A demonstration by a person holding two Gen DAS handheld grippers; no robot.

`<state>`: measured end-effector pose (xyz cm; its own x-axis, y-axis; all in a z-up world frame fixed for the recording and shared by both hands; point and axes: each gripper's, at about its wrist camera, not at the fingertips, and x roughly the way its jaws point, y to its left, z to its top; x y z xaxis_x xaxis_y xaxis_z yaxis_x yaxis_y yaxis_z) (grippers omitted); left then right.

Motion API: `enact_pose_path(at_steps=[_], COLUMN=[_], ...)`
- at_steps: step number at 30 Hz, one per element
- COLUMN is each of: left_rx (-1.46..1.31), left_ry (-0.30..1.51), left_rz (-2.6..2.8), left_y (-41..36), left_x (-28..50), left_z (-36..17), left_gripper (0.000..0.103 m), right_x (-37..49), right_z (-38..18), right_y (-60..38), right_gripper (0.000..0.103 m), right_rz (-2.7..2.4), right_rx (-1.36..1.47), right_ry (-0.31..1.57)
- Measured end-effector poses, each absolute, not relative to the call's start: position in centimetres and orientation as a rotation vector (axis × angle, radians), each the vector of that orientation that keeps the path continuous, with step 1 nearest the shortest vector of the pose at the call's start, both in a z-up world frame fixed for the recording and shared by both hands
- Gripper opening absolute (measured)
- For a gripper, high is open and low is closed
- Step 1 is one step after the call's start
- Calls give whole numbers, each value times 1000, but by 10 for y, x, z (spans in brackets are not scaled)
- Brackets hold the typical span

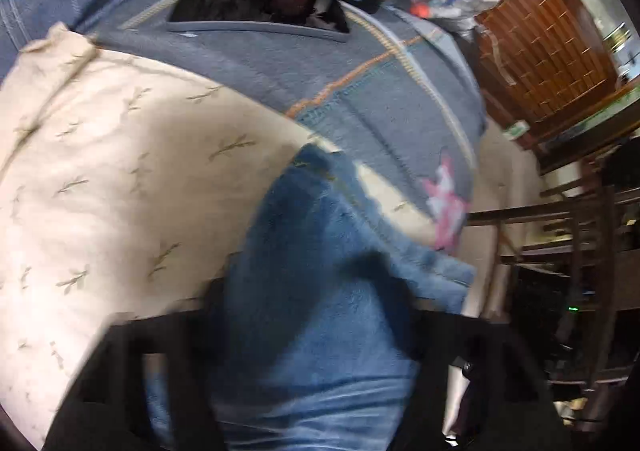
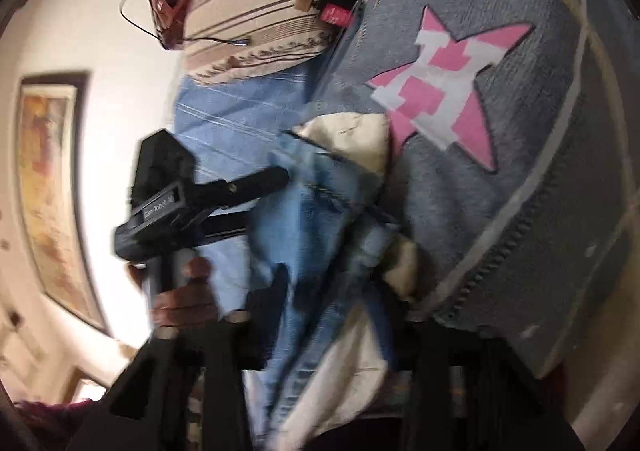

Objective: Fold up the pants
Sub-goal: 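Fold the jeans leg with the right gripper toward the left gripper and release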

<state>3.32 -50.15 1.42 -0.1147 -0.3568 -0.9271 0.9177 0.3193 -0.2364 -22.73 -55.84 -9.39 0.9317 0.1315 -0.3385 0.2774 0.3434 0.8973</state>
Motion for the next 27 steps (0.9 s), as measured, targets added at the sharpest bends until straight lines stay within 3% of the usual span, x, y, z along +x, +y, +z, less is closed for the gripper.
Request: enact_pose_path(at_steps=[2,3,16,19,22,24,26,27], left_rx=[564,537,308,254,221,198,145,71], left_ry=[1249,1256,1202,1220,1233,1244,1280,1329], left_rz=[-1230,-1242,-1155,-1095,-990,-872,-798,-779], left_y=[-490,-483,-384,-352,-310,-277,-246,-223], left_x=[36,39,70,82,91,99,106,111], left_z=[20,25,83,77,63,50,37,28], left_gripper=[13,11,11,15,28,43,48,48], right_x=[-230,-232,-195,-173,-149,-133,-117,-109], right_z=[-85,-75,41,55,54,43,29,21], right_y=[-554,-550,-464,-419,-369,-337,-307,-288], right_gripper=[13,13,11,11,12,18,33,35], right_rz=[-121,-132,-71,-2,77,132,176,201], right_rx=[1196,1161,667,540,411,352,296,252], right_ry=[379,381,410,458,544,618,708,757])
